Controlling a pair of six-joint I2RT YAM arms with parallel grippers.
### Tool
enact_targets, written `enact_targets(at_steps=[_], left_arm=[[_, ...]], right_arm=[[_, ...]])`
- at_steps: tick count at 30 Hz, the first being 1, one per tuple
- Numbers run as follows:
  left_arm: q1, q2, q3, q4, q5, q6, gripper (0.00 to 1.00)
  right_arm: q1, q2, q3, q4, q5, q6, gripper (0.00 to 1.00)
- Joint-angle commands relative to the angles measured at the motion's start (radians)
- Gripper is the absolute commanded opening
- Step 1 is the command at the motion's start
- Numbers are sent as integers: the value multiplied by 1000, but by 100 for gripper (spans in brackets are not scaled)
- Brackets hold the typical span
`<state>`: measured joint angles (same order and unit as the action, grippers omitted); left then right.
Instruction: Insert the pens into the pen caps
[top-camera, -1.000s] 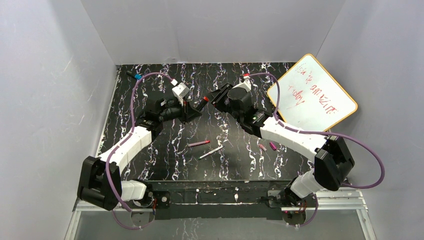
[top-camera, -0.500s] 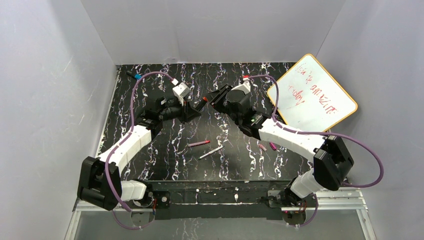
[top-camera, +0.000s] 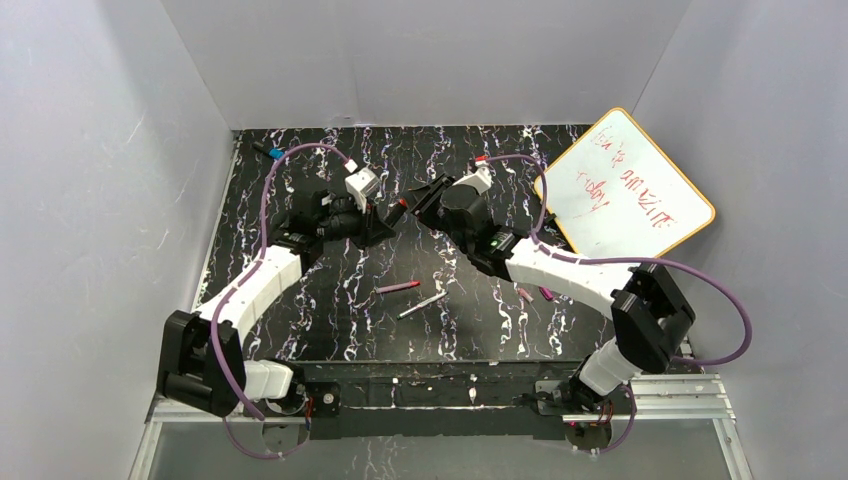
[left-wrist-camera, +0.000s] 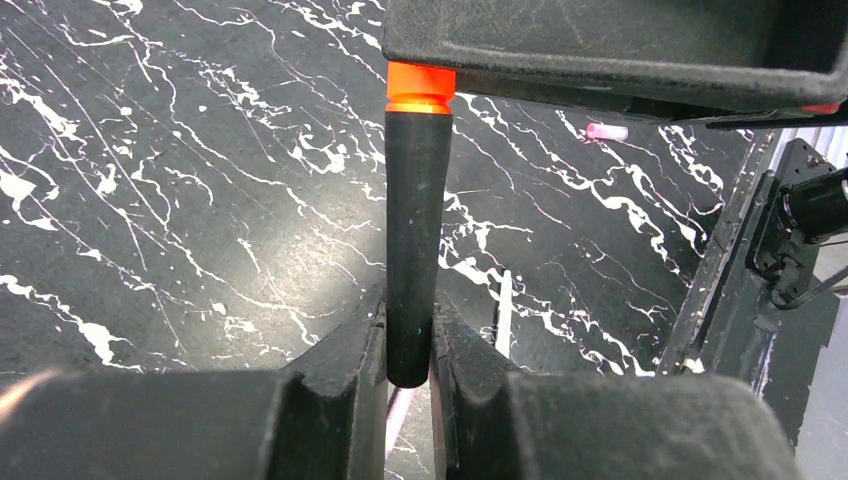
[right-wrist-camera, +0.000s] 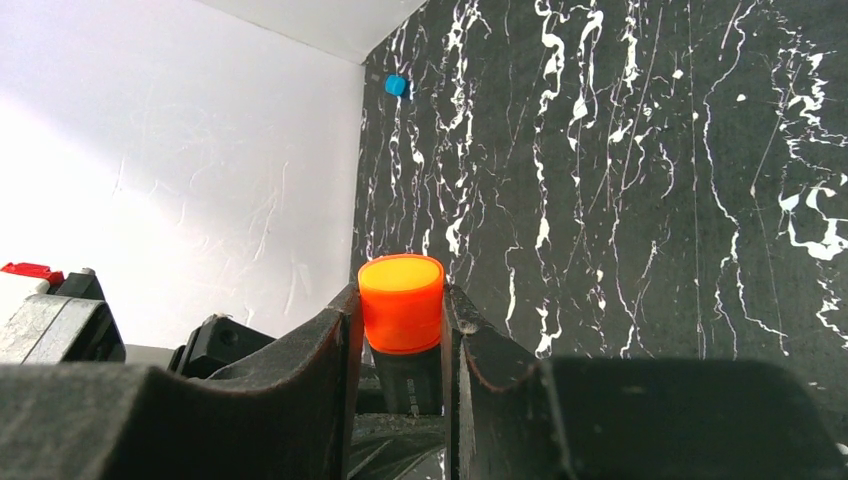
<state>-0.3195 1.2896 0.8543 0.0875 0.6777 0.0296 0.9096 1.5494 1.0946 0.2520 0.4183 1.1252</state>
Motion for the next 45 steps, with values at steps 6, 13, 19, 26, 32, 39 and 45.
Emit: enact_targets(at_steps=[6, 13, 19, 26, 32, 39, 45], left_arm=[[23, 11, 176, 245, -38, 53, 0], [52, 57, 221, 279, -26, 38, 0], [62, 71, 237, 279, -33, 47, 0], [62, 65, 223, 267, -39, 65, 0], [63, 51, 175, 304, -8, 55, 0], [60, -68, -27, 627, -99, 52, 0], [59, -49, -25, 656, -93, 25, 0]], right_arm=[[203, 55, -45, -92, -456, -5, 17], [231, 78, -42, -90, -500, -16, 17], [237, 92, -39, -86, -512, -14, 17], [237, 95, -37, -85, -506, -19, 17], [238, 96, -14, -98, -464, -46, 17], [234, 131, 136, -185, -366, -233, 18], [223, 47, 83, -161, -347, -314, 35]])
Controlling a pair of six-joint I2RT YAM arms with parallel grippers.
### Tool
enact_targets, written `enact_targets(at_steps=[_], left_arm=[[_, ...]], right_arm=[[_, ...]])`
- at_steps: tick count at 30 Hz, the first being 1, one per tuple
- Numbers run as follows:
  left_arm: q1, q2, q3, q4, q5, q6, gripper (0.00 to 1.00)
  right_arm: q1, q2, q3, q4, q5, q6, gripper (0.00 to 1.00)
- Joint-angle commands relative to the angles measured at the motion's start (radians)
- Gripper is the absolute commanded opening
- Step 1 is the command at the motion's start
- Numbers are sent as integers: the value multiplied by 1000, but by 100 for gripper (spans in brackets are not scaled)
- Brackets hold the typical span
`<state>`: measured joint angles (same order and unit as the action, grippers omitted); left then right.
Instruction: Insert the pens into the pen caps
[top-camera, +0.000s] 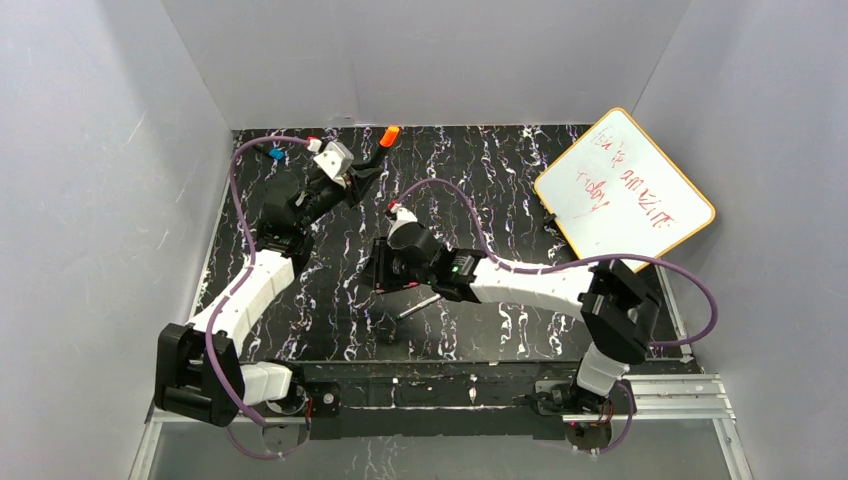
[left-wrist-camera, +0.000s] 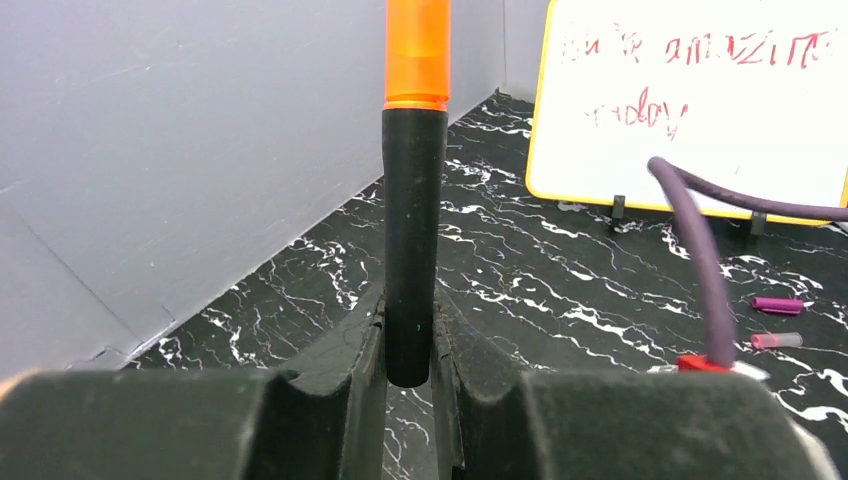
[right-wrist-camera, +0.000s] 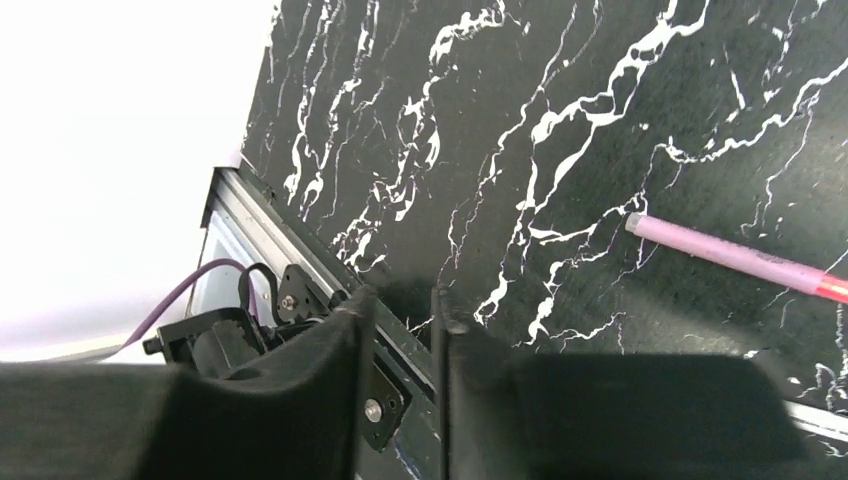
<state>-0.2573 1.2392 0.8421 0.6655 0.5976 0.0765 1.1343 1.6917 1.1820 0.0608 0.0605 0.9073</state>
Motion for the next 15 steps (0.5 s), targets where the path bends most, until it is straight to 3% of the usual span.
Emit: enact_targets(at_steps=[1, 4, 7, 11, 15], left_arm=[[-3, 4, -15, 79, -5, -28, 0], [-2, 11, -12, 71, 49, -53, 0], [0, 21, 6, 37, 131, -86, 0], [2, 30, 21, 19, 266, -175, 0], [2, 28, 8, 60, 387, -276, 0]], right_arm=[[-7, -130, -30, 40, 26, -145, 41], [-38, -281, -169, 95, 119, -295, 67], [-139, -472, -383, 311, 81, -402, 90], [-366, -557, -425, 388, -173, -456, 93], [-470, -536, -402, 525, -397, -536, 91]])
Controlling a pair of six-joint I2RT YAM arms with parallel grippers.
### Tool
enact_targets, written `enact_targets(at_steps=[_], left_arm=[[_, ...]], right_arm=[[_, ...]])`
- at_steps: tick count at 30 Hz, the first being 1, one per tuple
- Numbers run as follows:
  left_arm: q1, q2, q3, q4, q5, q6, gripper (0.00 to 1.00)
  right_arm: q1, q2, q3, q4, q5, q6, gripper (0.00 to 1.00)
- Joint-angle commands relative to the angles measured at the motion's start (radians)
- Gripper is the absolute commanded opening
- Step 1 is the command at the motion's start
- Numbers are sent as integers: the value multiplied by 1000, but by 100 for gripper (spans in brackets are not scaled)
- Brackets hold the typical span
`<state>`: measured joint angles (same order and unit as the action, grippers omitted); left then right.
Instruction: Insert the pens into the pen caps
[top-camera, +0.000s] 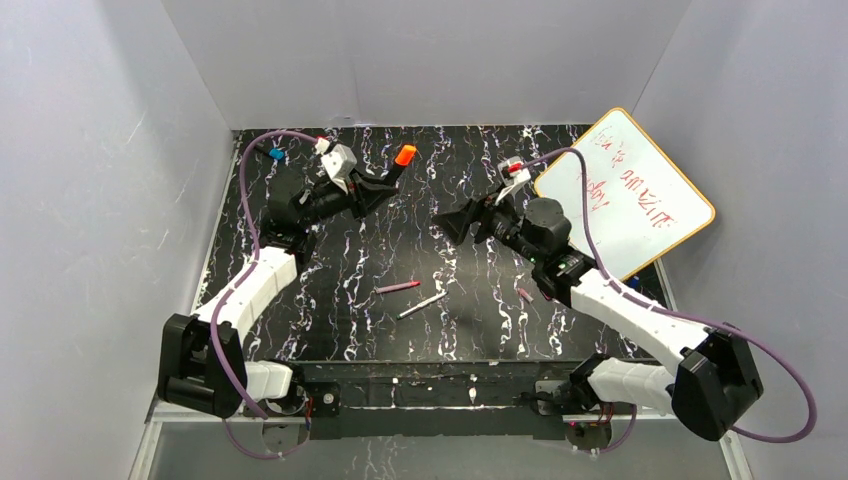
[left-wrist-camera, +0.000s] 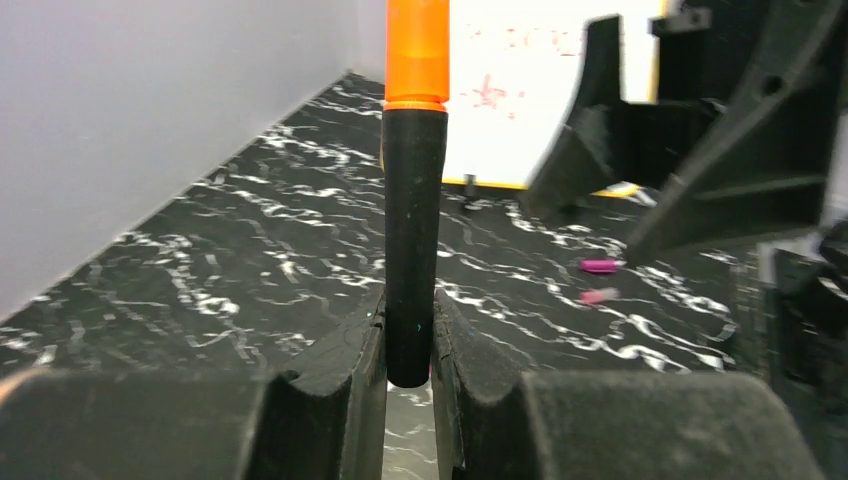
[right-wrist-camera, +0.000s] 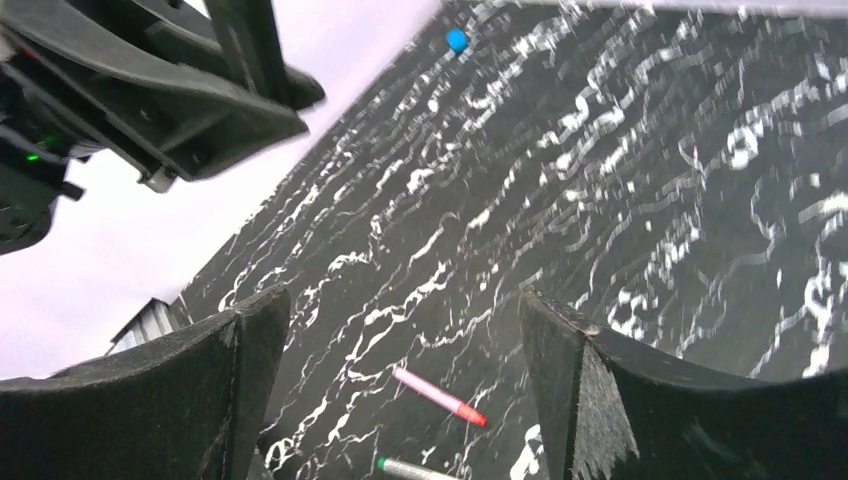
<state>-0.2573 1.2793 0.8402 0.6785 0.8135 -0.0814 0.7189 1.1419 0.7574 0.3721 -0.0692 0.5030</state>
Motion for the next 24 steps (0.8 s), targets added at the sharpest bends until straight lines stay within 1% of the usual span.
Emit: enact_targets(at_steps=[1, 5, 8, 10, 13, 16, 20, 24], left_arm=[[2, -13, 5, 63, 199, -146, 0], [1, -8, 1, 124, 274, -238, 0], [2, 13, 15, 138, 317, -278, 0], [2, 25, 20, 152, 337, -306, 0], [2, 30, 24, 165, 350, -326, 0], [1, 28, 21, 167, 352, -327, 0], [1, 34, 18, 168, 353, -331, 0], [3, 33, 16, 167, 354, -334, 0]], right_arm=[[-66, 39, 40, 238, -312, -146, 90], [-85, 136, 74, 453, -485, -172, 89], [-89, 206, 105, 615, -572, -170, 89], [-90, 238, 118, 708, -593, -175, 89], [-96, 279, 112, 863, -571, -172, 88], [-109, 326, 125, 1001, -574, -121, 86], [-119, 397, 208, 1083, -633, -44, 83], [-126, 443, 270, 1094, -641, -43, 83]])
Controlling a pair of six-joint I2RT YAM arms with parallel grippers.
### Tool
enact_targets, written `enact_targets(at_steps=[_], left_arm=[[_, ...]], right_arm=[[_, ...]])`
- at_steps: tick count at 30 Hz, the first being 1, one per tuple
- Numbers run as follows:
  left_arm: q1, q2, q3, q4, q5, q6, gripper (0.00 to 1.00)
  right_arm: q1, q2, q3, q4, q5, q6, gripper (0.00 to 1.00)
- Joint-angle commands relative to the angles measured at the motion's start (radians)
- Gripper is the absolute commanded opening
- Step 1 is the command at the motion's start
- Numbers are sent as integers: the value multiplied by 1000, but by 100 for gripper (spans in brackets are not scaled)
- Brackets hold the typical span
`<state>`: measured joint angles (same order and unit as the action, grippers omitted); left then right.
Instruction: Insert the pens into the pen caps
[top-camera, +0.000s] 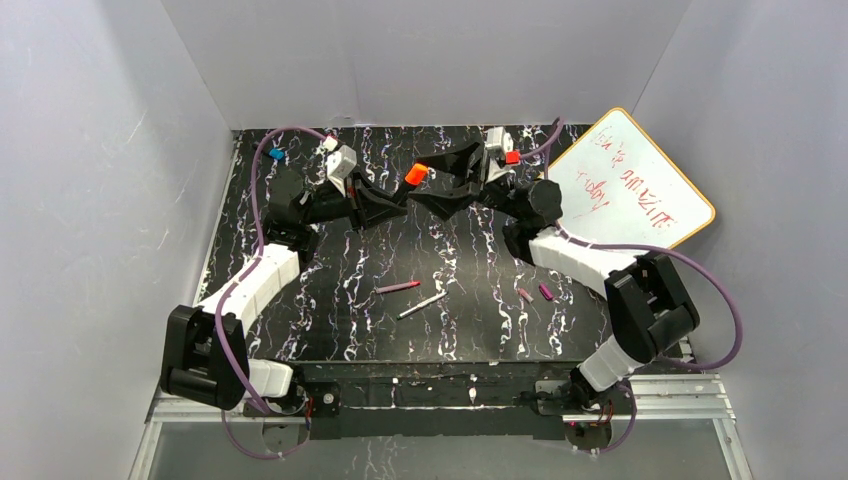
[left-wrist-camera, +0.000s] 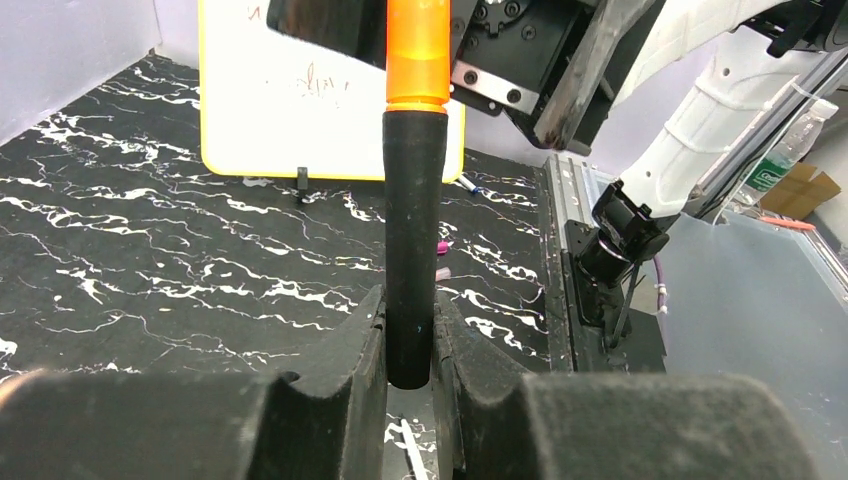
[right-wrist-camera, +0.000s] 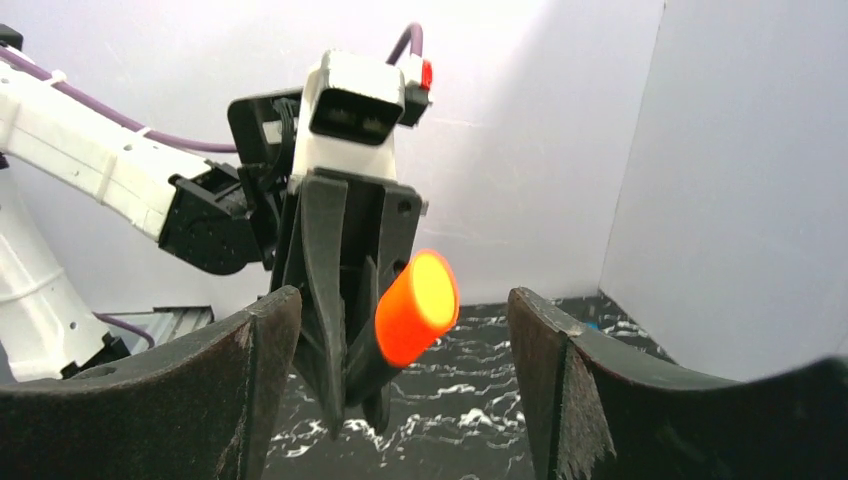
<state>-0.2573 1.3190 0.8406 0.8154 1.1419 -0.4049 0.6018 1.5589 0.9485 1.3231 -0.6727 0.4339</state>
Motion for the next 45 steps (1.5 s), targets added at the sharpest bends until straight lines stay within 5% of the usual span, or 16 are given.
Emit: enact_targets(at_steps=[1, 8, 16, 23, 27, 45], left_arm=[[2, -7, 14, 30, 25, -11, 0], [2, -3, 11, 31, 20, -14, 0], [1, -3, 8, 31, 12, -12, 0], [2, -1, 6, 31, 6, -12, 0], [1, 0, 6, 32, 5, -13, 0], [2, 41, 72, 89, 21, -80, 0]], right_arm=[[-11, 36, 92, 145, -37, 27, 82], [-24, 106, 173, 189, -70, 101, 77], [-25, 128, 205, 187, -109, 134, 59], [-26, 144, 238, 174, -138, 160, 21], [-26, 152, 243, 176, -146, 173, 8], [-20, 250, 281, 244, -257, 335, 1]])
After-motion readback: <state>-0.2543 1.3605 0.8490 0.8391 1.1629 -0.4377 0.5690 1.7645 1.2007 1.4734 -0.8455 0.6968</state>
